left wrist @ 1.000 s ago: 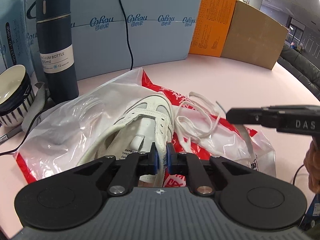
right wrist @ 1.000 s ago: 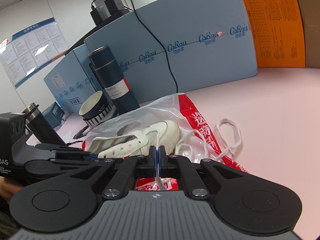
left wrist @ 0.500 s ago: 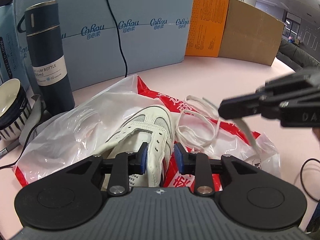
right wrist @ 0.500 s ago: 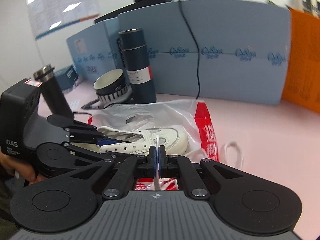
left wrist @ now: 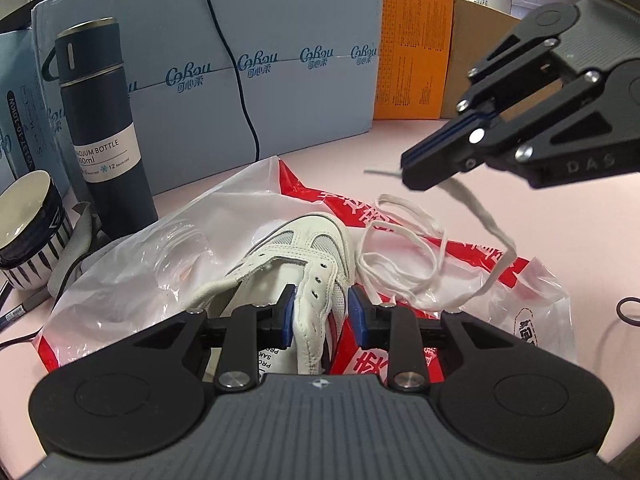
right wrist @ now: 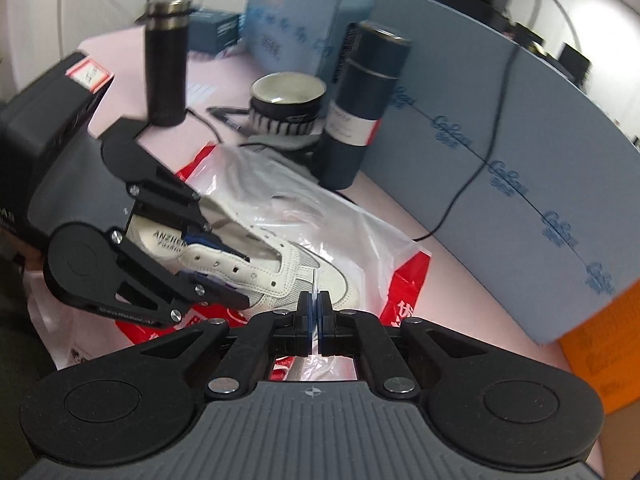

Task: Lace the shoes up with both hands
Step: 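Insert the lace tip into an eyelet with the right tool while the left tool holds the sneaker, then open the right tool and withdraw it from the eyelet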

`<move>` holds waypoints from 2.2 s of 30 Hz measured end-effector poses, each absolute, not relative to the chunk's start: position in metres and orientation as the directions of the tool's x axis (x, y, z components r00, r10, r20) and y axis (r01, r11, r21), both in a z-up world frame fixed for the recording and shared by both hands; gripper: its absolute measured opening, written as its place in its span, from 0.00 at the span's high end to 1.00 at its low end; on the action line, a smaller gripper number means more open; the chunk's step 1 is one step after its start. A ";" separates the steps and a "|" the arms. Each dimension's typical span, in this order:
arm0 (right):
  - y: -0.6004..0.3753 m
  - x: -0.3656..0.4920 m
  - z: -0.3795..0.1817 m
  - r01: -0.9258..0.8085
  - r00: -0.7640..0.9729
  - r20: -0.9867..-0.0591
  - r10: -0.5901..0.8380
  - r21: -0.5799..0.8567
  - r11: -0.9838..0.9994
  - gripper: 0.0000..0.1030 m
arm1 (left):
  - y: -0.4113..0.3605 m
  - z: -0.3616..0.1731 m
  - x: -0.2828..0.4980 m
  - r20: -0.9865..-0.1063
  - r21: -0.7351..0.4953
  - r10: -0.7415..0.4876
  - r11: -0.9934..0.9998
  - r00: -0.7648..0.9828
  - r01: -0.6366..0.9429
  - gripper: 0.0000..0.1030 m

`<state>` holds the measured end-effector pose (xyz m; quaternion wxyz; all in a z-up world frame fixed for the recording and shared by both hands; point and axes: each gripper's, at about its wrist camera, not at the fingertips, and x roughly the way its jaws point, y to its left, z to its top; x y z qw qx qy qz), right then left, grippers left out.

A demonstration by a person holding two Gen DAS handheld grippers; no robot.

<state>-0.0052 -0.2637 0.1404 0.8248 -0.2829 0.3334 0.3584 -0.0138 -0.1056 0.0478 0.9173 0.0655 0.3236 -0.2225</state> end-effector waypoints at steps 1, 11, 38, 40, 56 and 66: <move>-0.260 -0.003 0.139 -0.791 0.512 -0.760 0.399 -0.236 0.565 0.97 | -0.105 0.048 -0.014 -0.621 -0.025 -0.368 0.892 0.692 0.451 0.76; -0.237 0.011 0.118 -0.869 0.436 -0.834 0.339 -0.292 0.400 0.97 | -0.104 0.048 -0.016 -0.609 -0.027 -0.374 0.891 0.700 0.453 0.79; -0.217 0.016 0.100 -0.903 0.376 -0.876 0.302 -0.273 0.332 0.97 | -0.109 0.044 -0.024 -0.597 0.080 -0.343 0.874 0.725 0.479 0.79; -0.216 0.017 0.100 -0.901 0.379 -0.875 0.302 -0.276 0.334 0.97 | -0.110 0.044 -0.024 -0.596 0.092 -0.340 0.871 0.728 0.482 0.79; -0.213 0.029 0.096 -0.864 0.404 -0.842 0.358 -0.223 0.451 0.97 | -0.115 0.041 -0.027 -0.602 0.113 -0.346 0.855 0.719 0.506 0.69; -0.262 0.031 0.121 -0.667 0.550 -0.715 0.432 -0.064 0.742 0.70 | -0.115 0.041 -0.030 -0.606 0.110 -0.351 0.851 0.714 0.513 0.61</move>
